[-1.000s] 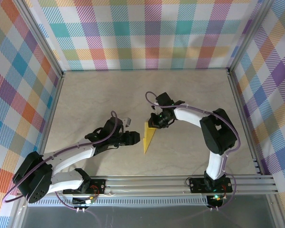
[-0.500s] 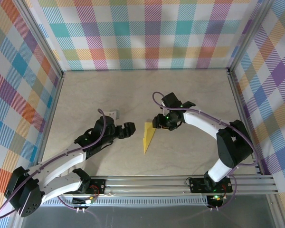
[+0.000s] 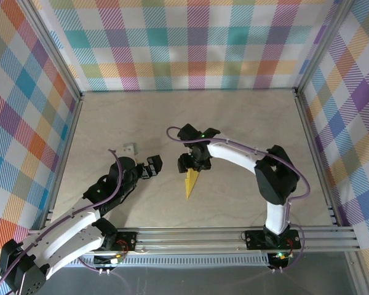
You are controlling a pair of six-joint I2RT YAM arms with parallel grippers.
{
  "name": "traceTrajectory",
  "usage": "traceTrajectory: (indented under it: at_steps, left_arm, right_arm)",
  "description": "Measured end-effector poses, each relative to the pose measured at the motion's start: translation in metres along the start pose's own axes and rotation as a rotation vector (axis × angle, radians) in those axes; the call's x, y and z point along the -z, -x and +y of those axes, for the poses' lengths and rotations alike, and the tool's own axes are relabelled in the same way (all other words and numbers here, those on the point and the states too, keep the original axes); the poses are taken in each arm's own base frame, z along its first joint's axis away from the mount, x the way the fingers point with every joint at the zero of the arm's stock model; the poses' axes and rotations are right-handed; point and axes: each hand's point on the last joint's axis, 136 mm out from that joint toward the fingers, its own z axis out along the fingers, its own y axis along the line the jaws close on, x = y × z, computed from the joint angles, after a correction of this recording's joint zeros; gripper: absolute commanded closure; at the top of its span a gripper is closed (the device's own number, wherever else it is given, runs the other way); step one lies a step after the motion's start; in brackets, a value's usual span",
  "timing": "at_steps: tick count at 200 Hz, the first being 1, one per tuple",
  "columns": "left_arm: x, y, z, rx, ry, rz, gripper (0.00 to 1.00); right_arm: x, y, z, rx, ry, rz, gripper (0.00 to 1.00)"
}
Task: Fold a paper plane with a square sheet of paper (fold left side to right side)
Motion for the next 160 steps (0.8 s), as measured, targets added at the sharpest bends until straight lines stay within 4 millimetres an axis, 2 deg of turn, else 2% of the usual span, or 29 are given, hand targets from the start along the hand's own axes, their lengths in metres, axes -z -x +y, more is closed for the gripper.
traceTrajectory:
  at_steps: [22, 41, 67, 90, 105, 118, 146, 160]
  left_arm:
    - [0.002, 0.001, 0.003, -0.015, 0.011, -0.005, 0.00]
    - [0.002, -0.001, 0.006, -0.038, 0.025, 0.000, 0.00]
    - [0.003, 0.000, 0.006, -0.086, 0.032, 0.002, 0.00]
    - [0.005, 0.009, 0.001, -0.136, 0.028, -0.008, 0.00]
    - [0.007, 0.015, -0.003, -0.155, 0.020, -0.021, 0.00]
    - [0.008, 0.024, -0.008, -0.237, 0.018, -0.022, 0.00]
    - [0.014, 0.056, -0.037, -0.421, -0.046, -0.090, 0.00]
    - [0.014, 0.062, -0.050, -0.522, -0.097, -0.111, 0.00]
  right_arm:
    - [-0.018, -0.003, -0.006, -0.019, -0.044, 0.036, 0.38]
    - [-0.028, -0.006, -0.011, -0.031, -0.071, 0.060, 0.45]
    - [-0.033, -0.006, -0.014, -0.051, -0.087, 0.064, 0.62]
    - [-0.033, -0.006, -0.014, -0.062, -0.088, 0.063, 0.82]
    - [-0.033, -0.006, -0.014, -0.062, -0.087, 0.063, 0.92]
    - [-0.032, -0.006, -0.017, -0.066, -0.095, 0.054, 0.99]
    - [-0.015, -0.006, -0.023, -0.076, -0.077, 0.015, 1.00]
    - [0.000, -0.003, -0.024, -0.082, -0.034, -0.028, 1.00]
